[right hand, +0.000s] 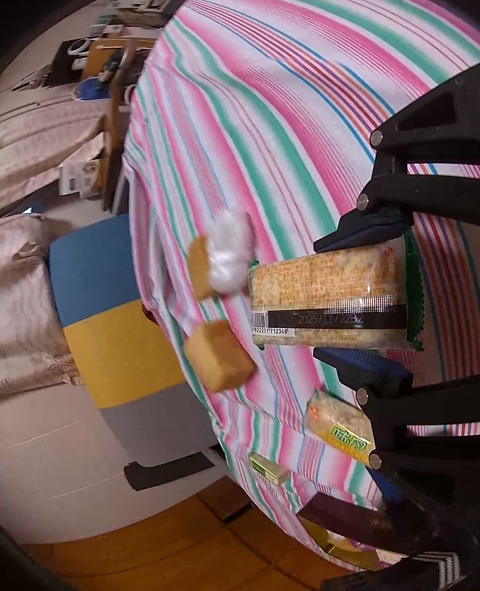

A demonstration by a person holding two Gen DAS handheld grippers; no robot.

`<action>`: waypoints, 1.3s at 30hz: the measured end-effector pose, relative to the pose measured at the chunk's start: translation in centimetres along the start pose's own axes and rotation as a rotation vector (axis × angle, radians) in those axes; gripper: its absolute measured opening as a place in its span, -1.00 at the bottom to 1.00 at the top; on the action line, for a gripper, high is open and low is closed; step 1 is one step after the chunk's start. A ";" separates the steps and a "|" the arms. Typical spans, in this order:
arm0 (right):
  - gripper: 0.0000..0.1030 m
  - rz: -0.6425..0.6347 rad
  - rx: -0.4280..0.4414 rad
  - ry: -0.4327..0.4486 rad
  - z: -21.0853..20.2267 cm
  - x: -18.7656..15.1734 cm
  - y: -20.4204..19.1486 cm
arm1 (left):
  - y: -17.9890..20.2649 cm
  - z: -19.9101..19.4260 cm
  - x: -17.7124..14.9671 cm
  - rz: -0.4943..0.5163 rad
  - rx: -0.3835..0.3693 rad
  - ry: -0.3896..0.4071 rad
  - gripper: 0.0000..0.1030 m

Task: Organize objects
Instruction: 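Drop the WEIDAN bar into the gold tin with the left tool while the right tool carries the cracker bar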

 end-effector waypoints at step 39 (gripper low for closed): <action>-0.03 -0.232 -0.149 0.009 0.4 -2.0 -3.6 | -1.6 -5.2 -5.4 0.200 0.059 -0.048 0.59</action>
Point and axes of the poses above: each gripper's, at about its wrist camera, not at the fingertips, and z roughly the way its jaws point, y to its right, x to its top, the point moved 7 cm from there along z, roughly the way its jaws point, and after that the axes turned 4 degrees about x, right-handed, at the moved point
